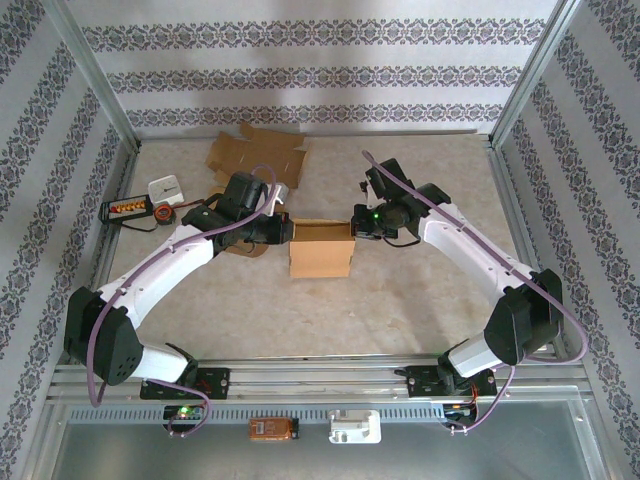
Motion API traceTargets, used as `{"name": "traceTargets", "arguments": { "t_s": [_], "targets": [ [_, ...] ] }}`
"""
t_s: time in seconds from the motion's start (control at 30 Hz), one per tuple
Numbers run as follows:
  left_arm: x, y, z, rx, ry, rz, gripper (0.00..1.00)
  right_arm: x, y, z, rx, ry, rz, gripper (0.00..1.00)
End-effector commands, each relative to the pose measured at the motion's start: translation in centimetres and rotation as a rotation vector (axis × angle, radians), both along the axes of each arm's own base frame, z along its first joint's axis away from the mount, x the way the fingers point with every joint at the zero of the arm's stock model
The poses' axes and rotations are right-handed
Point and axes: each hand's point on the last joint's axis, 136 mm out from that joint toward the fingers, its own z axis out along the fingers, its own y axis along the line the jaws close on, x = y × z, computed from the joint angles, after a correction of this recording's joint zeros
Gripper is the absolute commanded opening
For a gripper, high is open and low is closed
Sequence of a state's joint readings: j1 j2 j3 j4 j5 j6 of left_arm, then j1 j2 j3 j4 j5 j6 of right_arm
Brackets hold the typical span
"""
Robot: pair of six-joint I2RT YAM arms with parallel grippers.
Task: Fold the paper box
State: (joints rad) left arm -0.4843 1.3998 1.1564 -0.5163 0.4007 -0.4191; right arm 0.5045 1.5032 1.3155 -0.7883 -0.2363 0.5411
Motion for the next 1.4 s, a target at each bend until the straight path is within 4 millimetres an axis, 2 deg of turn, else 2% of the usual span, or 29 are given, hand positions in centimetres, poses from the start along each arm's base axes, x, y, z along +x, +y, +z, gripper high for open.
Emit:
{"name": "traceTargets", "arguments": {
  "t_s": [0.0, 0.23, 0.53, 0.73, 0.77, 0.83, 1.0, 1.07, 1.23, 1.37],
  "targets": [
    [-0.6, 0.3, -0.5, 0.059, 0.015, -0.022, 0.0, -2.4, 0.4, -2.4, -0.045, 0.121, 0.059, 0.03],
    [-1.3, 2.1, -3.0, 0.149, 0.067, 0.025, 0.0, -2.3, 0.4, -2.5, -0.054, 0.123, 0.061, 0.03],
    [-2.2, 2.2, -4.2, 0.149, 0.12, 0.025, 0.0, -2.2, 0.3, -2.3, -0.062, 0.12, 0.066, 0.03],
    [-3.0, 2.6, -5.2, 0.155, 0.142, 0.031, 0.0, -2.5, 0.2, -3.1, -0.071, 0.133, 0.062, 0.04],
    [-3.0, 2.4, -5.1, 0.143, 0.14, 0.031, 0.0, -2.6, 0.2, -3.2, -0.071, 0.136, 0.064, 0.05],
    [-2.9, 2.1, -4.6, 0.117, 0.127, 0.028, 0.06, -2.7, 0.5, -3.0, -0.059, 0.139, 0.073, 0.08],
    [-2.4, 1.6, -2.2, 0.053, 0.039, 0.026, 0.28, -2.4, 1.3, -0.7, -0.003, 0.091, 0.077, 0.21],
    [-2.3, 1.8, -1.7, 0.042, 0.003, 0.034, 0.33, -2.2, 1.2, 0.2, 0.001, 0.058, 0.073, 0.27],
    [-2.2, 1.9, -0.1, 0.005, -0.078, 0.04, 0.4, -1.9, 0.7, 2.2, 0.003, -0.012, 0.06, 0.35],
    [-2.1, 1.4, 2.4, -0.073, -0.161, 0.037, 0.41, -1.7, 0.8, 3.8, 0.027, -0.051, 0.06, 0.37]
  ]
}}
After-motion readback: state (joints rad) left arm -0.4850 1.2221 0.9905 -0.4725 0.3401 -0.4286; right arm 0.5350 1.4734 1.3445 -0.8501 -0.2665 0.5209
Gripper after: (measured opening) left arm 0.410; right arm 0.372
